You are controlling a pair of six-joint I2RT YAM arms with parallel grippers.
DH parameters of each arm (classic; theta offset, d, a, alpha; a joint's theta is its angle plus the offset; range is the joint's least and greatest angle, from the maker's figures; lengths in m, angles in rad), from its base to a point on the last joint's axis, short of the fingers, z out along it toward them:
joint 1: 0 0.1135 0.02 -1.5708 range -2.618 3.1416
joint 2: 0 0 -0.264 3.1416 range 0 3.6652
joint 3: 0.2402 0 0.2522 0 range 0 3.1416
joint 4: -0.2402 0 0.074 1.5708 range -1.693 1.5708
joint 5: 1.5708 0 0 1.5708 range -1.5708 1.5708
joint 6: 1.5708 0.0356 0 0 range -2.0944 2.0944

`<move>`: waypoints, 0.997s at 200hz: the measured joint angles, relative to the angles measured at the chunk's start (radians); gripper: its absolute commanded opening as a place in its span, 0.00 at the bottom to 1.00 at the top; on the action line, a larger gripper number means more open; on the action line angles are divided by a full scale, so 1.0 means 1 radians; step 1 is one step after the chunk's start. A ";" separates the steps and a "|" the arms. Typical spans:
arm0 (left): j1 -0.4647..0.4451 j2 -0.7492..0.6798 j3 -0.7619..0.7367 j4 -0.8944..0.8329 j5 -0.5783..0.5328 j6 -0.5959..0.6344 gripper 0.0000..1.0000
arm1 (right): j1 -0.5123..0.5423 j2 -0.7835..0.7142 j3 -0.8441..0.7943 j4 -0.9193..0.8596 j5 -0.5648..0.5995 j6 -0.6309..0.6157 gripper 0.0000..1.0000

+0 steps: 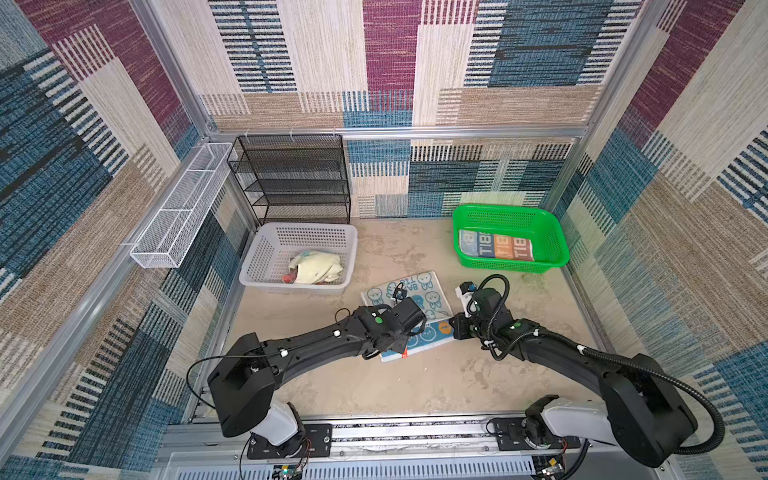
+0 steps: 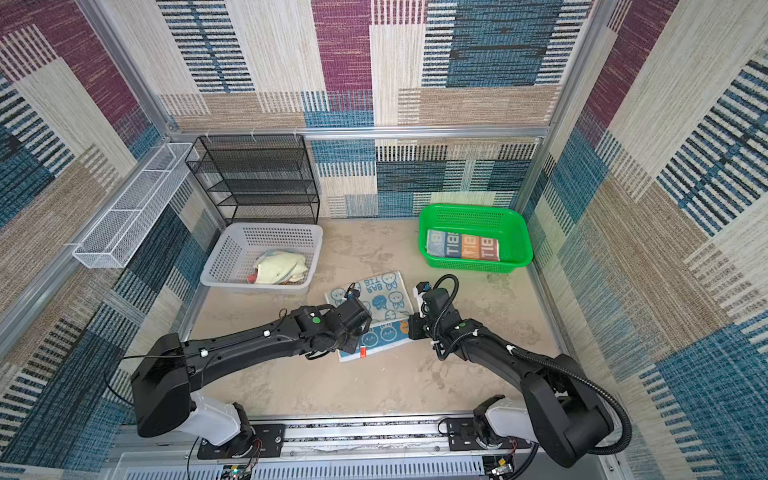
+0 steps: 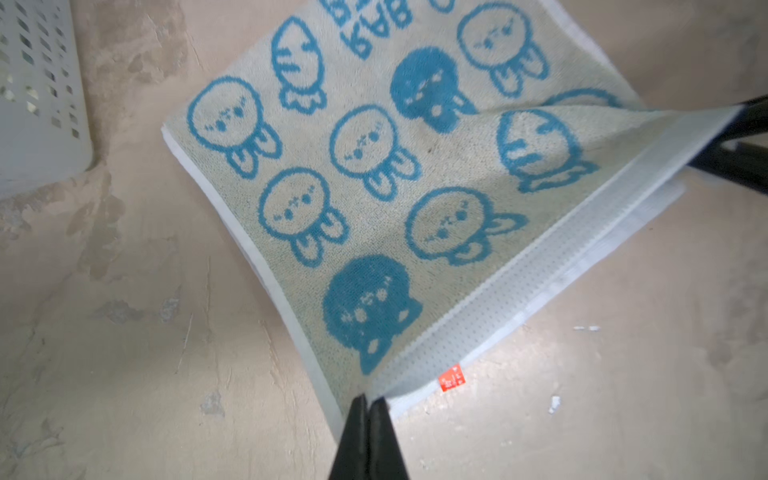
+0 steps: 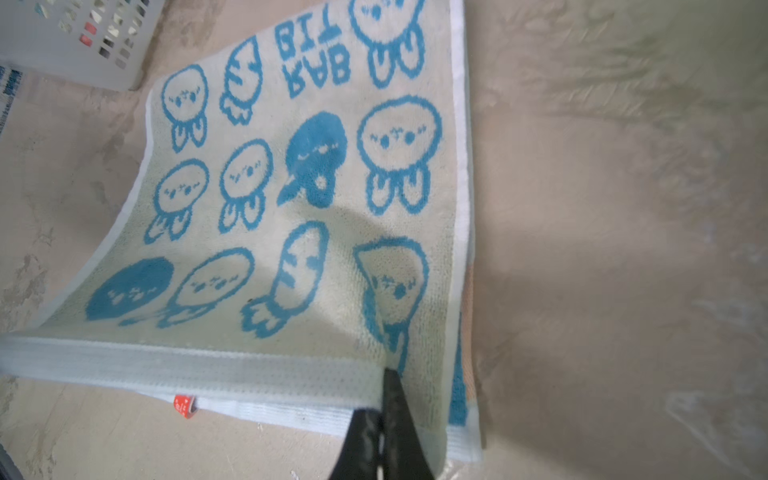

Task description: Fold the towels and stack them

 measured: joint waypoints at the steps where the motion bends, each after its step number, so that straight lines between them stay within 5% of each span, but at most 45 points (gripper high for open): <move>1: -0.001 0.004 -0.001 0.000 0.000 -0.001 0.00 | 0.000 0.002 -0.002 0.001 -0.002 0.001 0.12; 30: -0.019 0.072 -0.009 -0.011 -0.003 -0.014 0.00 | 0.000 0.035 -0.027 0.013 -0.016 0.020 0.31; 65: -0.034 0.106 -0.026 -0.025 -0.023 -0.015 0.00 | 0.000 0.021 -0.032 0.019 -0.028 0.021 0.70; 121: -0.065 0.101 -0.075 -0.032 -0.054 -0.010 0.00 | 0.000 -0.093 0.040 0.018 -0.018 -0.027 0.85; 141: -0.077 0.083 -0.089 -0.031 -0.068 -0.003 0.30 | 0.000 -0.099 0.077 0.019 -0.008 -0.043 0.86; 170: -0.087 0.018 -0.120 -0.023 -0.083 0.023 0.49 | 0.000 -0.010 0.155 0.024 0.027 -0.063 0.82; 189: -0.089 -0.058 -0.151 0.010 -0.080 0.047 0.76 | 0.000 0.076 0.221 0.034 0.048 -0.077 0.79; 199: -0.088 -0.098 -0.171 0.036 -0.077 0.060 0.80 | -0.002 0.127 0.263 0.043 0.061 -0.082 0.75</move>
